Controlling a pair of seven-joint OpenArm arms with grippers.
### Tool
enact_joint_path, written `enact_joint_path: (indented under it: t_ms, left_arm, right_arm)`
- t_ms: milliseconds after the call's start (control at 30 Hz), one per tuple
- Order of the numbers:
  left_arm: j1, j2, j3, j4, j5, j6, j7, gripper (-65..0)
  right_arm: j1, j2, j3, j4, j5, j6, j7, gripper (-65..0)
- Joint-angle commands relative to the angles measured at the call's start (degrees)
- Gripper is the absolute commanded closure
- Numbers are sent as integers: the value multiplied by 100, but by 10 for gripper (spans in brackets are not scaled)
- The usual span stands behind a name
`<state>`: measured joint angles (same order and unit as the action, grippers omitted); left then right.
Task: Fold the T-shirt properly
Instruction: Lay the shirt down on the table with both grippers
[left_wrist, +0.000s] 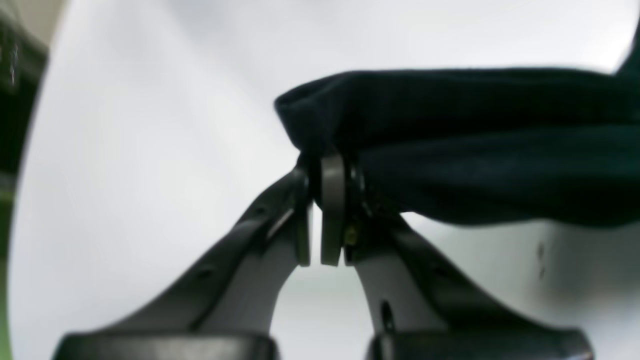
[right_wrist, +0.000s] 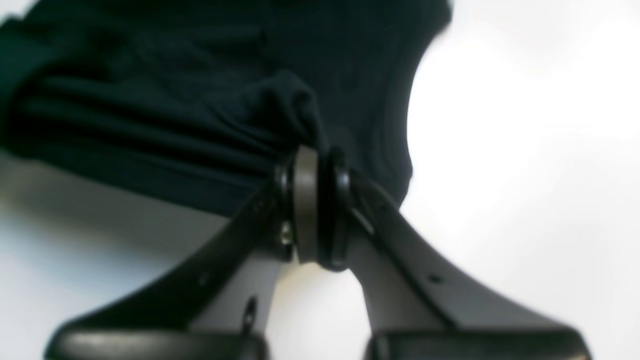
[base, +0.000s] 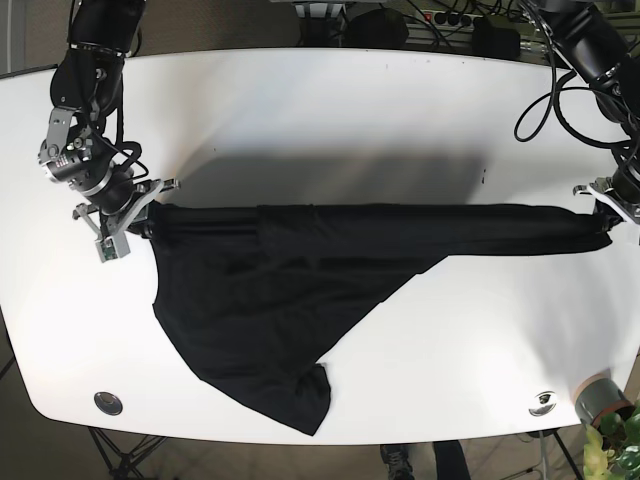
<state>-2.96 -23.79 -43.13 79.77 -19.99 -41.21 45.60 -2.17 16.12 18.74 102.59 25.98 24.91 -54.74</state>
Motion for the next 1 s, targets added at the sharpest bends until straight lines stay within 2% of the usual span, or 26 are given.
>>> enact_joint_path:
  t_ms: [0, 200, 500, 833, 967]
  left_arm:
    - [-25, -184, -95, 45, 25, 121, -187, 0]
    - [169, -184, -438, -201, 25, 121, -187, 0]
    - [318, -201, -746, -509, 34, 121, -187, 0]
    - [388, -192, -790, -491, 25, 121, -187, 0]
    - [388, -192, -790, -473, 25, 121, -187, 0]
  right_arm:
    - [-218, -95, 284, 243, -167, -113, 116, -19]
    - [-631, -342, 451, 295, -193, -113, 116, -21]
    - [-1123, -456, 513, 304, -185, -104, 142, -21]
    - [-1457, -500, 469, 287, -176, -104, 388, -22]
    - [-1466, -632, 469, 304, -202, -104, 388, -29]
